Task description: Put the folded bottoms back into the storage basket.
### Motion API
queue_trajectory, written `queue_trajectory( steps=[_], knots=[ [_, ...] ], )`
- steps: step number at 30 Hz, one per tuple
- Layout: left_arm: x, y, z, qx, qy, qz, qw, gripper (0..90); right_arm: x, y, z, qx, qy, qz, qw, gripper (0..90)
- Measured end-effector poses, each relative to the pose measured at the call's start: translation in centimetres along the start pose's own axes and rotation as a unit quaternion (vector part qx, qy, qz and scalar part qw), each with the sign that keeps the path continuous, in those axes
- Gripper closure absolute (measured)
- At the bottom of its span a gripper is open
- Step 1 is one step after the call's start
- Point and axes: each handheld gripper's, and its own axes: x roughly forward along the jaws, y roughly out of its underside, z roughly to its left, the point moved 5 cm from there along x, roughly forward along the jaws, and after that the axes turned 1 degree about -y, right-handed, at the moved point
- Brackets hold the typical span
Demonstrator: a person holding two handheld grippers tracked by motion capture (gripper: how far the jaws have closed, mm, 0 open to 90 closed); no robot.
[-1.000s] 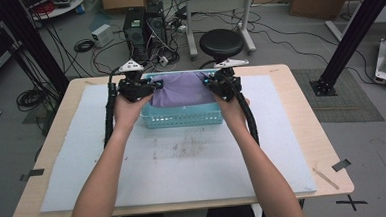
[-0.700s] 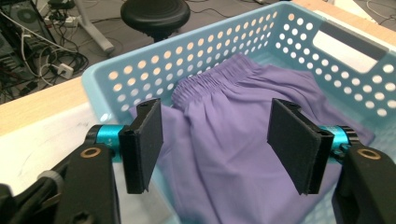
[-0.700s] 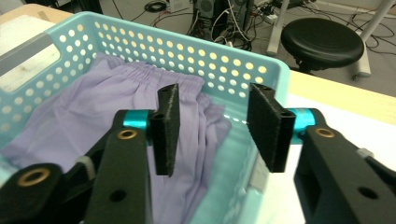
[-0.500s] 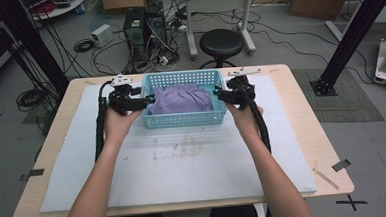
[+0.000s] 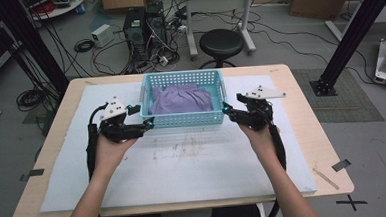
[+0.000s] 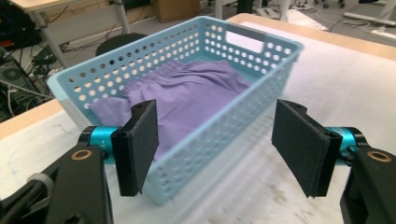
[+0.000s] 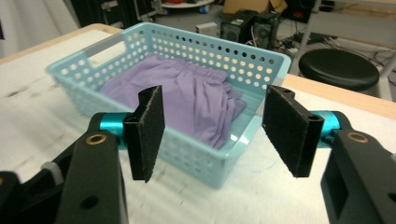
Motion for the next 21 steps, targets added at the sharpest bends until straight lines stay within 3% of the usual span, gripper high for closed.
queue_trajectory(
  steps=[7,11,16,21],
  knots=[
    [-0.9,2.1,-2.0,0.001,0.022,0.006,0.9997,31.7,-2.9,2.0,0.8,-0.005,-0.017,-0.017,0.9997,34.9],
    [-1.5,2.8,-2.8,-0.004,0.037,0.006,0.9993,31.0,-4.4,2.8,0.9,0.005,-0.021,-0.030,0.9993,31.7],
    [-2.5,3.1,-3.1,0.007,0.029,-0.008,0.9995,31.0,-5.0,3.6,0.5,0.005,-0.027,-0.019,0.9994,29.8],
    [-2.6,4.0,-2.7,-0.001,0.023,-0.008,0.9997,30.8,-4.7,4.5,0.2,0.004,-0.033,-0.004,0.9994,29.5]
  ],
)
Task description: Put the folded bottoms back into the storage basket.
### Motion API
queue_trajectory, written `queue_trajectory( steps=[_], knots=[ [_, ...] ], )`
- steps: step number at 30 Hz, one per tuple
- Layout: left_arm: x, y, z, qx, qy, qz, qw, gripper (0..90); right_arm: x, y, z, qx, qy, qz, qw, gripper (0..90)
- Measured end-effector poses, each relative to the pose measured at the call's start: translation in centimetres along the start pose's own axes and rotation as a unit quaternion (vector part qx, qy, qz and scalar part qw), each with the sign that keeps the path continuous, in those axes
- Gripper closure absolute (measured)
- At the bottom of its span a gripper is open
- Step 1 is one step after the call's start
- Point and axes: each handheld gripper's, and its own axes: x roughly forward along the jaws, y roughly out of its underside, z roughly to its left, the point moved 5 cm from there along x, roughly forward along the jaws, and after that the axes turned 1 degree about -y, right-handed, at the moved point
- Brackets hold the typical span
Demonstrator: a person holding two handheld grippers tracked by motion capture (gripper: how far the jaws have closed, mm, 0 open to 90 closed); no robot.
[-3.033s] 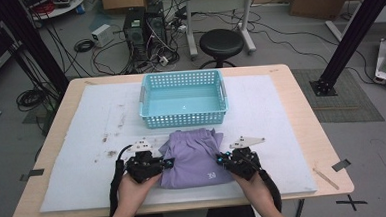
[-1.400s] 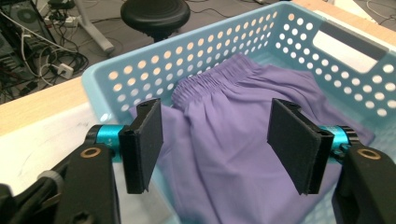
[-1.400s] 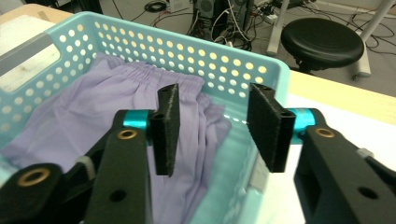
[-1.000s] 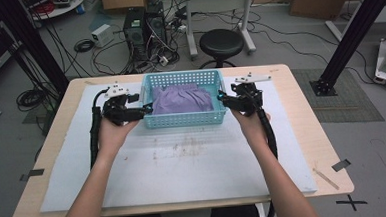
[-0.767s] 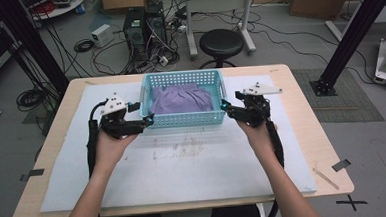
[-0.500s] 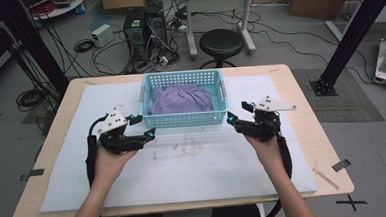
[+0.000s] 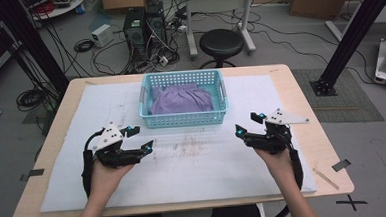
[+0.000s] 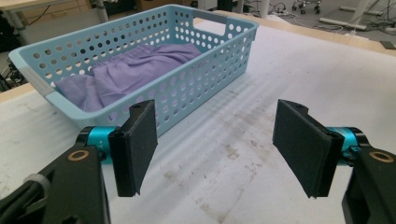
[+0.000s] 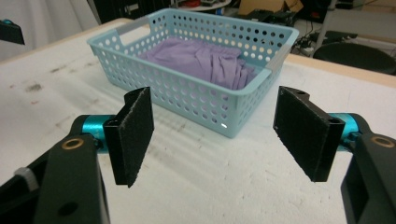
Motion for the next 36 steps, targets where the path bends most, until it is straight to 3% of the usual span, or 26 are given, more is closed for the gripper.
queue_trajectory(
  steps=[13,36],
  knots=[
    [0.5,0.7,-0.3,-0.006,0.006,0.006,0.9999,29.0,1.0,0.7,0.6,-0.020,-0.006,0.025,0.9995,28.1],
    [0.2,0.8,-0.3,-0.004,0.003,0.002,1.0000,28.9,1.6,1.3,0.9,-0.027,-0.006,0.040,0.9988,26.8]
  ],
)
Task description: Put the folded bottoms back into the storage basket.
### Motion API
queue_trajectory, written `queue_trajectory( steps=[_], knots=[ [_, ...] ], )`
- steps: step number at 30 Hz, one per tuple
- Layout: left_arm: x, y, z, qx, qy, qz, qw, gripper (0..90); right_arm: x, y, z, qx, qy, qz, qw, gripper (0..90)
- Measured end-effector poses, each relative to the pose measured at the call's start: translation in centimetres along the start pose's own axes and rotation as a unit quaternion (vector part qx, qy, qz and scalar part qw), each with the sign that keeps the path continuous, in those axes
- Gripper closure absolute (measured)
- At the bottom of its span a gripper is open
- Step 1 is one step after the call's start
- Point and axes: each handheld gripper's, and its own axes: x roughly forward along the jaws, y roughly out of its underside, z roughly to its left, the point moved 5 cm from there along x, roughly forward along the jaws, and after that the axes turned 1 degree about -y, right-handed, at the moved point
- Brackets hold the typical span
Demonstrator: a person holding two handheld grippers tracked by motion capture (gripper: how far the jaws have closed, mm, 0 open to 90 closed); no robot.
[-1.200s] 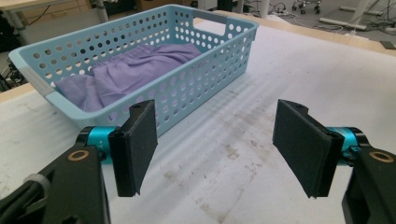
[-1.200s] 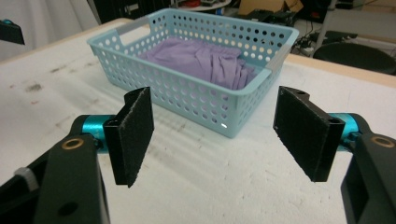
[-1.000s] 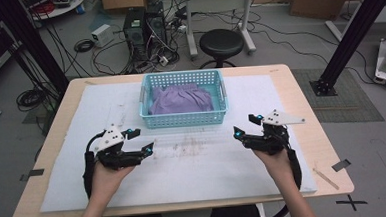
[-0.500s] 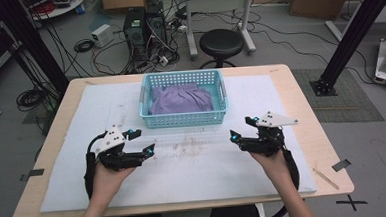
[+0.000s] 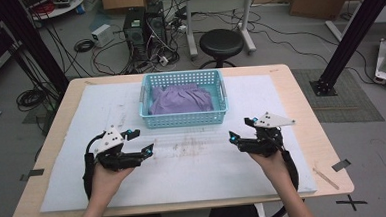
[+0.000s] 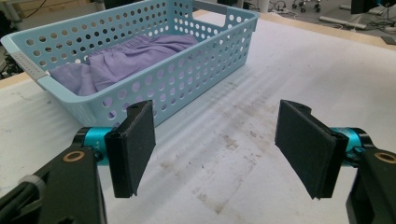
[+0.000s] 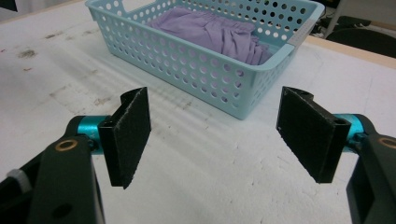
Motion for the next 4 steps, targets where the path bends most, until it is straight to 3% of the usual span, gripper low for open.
queue_trajectory(
  steps=[4],
  knots=[
    [-0.20,-0.09,-0.25,-0.008,0.009,-0.004,0.9999,28.8,0.18,0.01,-0.01,-0.001,-0.001,0.001,1.0000,26.4]
  ],
)
